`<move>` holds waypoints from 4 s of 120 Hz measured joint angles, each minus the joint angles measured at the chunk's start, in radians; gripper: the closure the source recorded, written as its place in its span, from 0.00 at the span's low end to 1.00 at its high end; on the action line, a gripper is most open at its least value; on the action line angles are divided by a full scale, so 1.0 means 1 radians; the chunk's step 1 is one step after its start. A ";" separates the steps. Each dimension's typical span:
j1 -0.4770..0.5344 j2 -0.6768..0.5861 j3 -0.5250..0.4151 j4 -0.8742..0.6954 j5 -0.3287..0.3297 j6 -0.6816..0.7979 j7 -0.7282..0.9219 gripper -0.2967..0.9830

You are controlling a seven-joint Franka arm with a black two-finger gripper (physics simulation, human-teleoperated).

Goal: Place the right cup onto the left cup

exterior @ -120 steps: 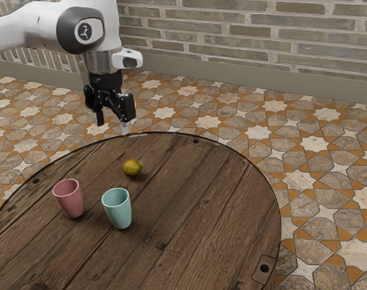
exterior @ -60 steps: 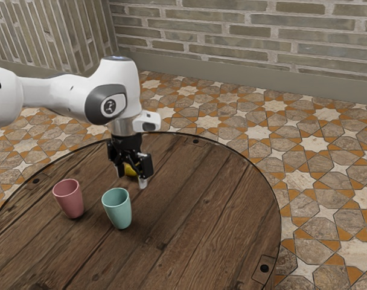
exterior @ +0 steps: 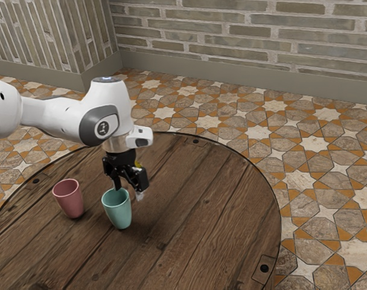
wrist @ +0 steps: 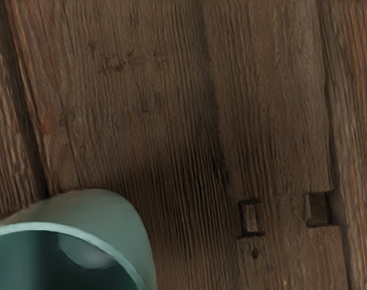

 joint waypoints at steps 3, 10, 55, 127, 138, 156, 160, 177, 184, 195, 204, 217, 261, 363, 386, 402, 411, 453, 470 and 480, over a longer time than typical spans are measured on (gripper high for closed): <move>0.001 0.002 0.000 0.000 0.000 0.003 0.000 0.26; -0.002 0.008 0.000 -0.001 0.000 0.008 0.001 0.26; 0.000 0.005 0.001 -0.084 -0.001 0.073 0.002 0.26; 0.006 0.037 0.012 -0.088 -0.006 0.125 0.002 0.76; 0.004 0.032 0.012 -0.086 -0.002 0.126 0.000 0.80; -0.004 0.009 0.012 -0.088 0.009 0.124 -0.005 0.82; -0.004 -0.005 0.012 -0.090 0.015 0.121 -0.007 0.83; -0.004 -0.118 0.012 -0.085 0.031 0.076 -0.015 0.84; -0.002 -0.171 0.012 -0.076 0.035 0.040 -0.017 0.84; 0.011 -0.211 0.012 -0.036 0.038 -0.022 -0.020 0.84; 0.033 -0.230 0.011 -0.019 0.040 -0.067 -0.022 0.84; 0.068 -0.250 0.009 -0.020 0.041 -0.118 -0.025 0.84; 0.185 -0.287 0.004 -0.038 0.052 -0.196 -0.027 0.85; 0.318 -0.202 0.002 0.038 0.070 -0.205 -0.011 0.85; 0.316 -0.145 0.003 0.077 0.077 -0.206 -0.006 0.85; 0.314 -0.109 0.003 0.103 0.081 -0.206 -0.004 0.85; 0.312 -0.094 0.003 0.113 0.082 -0.205 -0.002 0.85; 0.303 -0.079 0.008 0.110 0.090 -0.196 0.001 0.85; 0.300 -0.099 0.010 0.080 0.091 -0.192 0.001 0.85; 0.298 -0.104 0.015 0.069 0.091 -0.189 0.001 0.85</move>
